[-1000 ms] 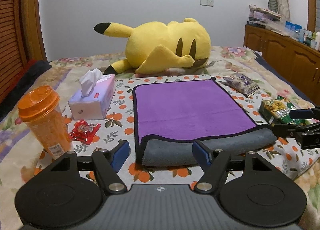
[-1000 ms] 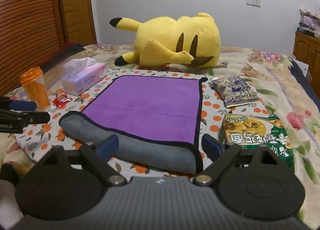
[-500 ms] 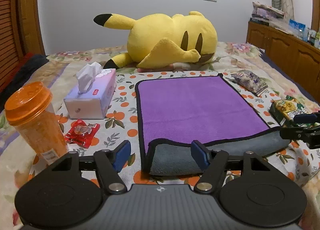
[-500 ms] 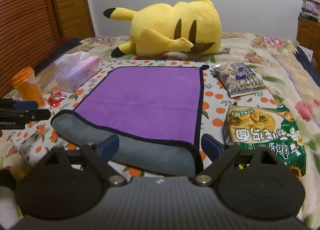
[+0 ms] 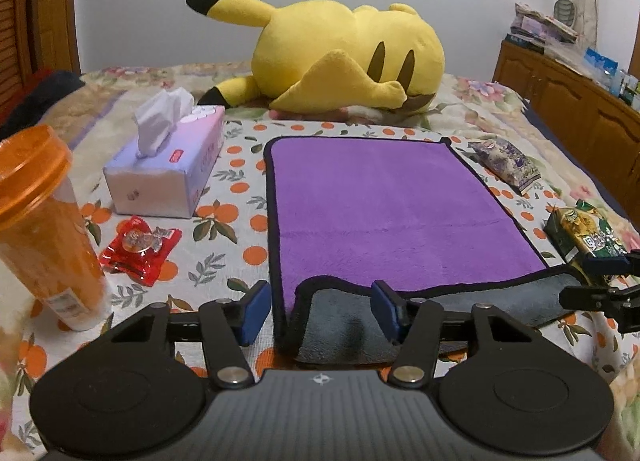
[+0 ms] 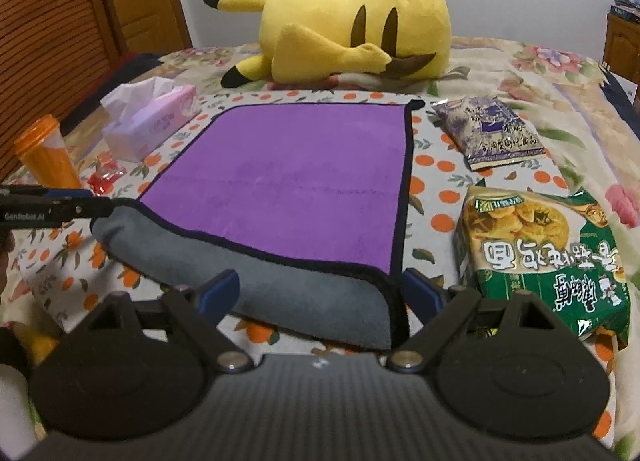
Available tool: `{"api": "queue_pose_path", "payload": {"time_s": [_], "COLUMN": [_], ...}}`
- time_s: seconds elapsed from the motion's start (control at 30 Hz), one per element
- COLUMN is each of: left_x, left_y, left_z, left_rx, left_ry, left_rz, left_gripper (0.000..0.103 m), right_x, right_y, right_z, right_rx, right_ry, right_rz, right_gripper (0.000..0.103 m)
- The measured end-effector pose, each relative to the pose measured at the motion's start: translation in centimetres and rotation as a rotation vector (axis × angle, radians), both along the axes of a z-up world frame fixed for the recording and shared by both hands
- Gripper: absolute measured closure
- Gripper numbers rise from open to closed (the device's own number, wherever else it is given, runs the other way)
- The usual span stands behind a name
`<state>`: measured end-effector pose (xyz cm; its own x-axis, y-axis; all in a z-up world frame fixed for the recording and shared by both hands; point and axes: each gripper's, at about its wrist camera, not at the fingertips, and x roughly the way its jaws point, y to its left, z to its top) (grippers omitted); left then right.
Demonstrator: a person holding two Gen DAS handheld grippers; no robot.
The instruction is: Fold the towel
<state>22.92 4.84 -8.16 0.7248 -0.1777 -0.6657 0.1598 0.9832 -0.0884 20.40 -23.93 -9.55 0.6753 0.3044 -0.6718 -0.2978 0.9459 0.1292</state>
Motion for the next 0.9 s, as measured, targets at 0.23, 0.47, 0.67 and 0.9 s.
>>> {"api": "queue_pose_path", "payload": {"time_s": [0.23,0.47,0.67,0.9], "left_x": [0.5,0.4,0.3,0.1], "left_y": [0.1,-0.1,-0.1,-0.6], "left_z": [-0.7,-1.4,-1.6,-1.6], "left_rx": [-0.005,0.022,0.034,0.035], "left_ry": [0.038,0.085,0.095,0.1], "left_rz": [-0.018,-0.028,-0.026,-0.05], "left_gripper": [0.056,0.061,0.073,0.084], "right_x": [0.7,1.4,1.5,1.9], "right_y": [-0.3,-1.0,-1.1,-1.9], "right_z": [-0.8,-1.3,-1.2,-1.2], "right_rx": [-0.009,0.009,0.008,0.017], "right_ry": [0.039,0.088,0.104,0.133], "right_rz": [-0.003,-0.01,0.007,0.01], "right_gripper": [0.015,0.023,0.03,0.041]}}
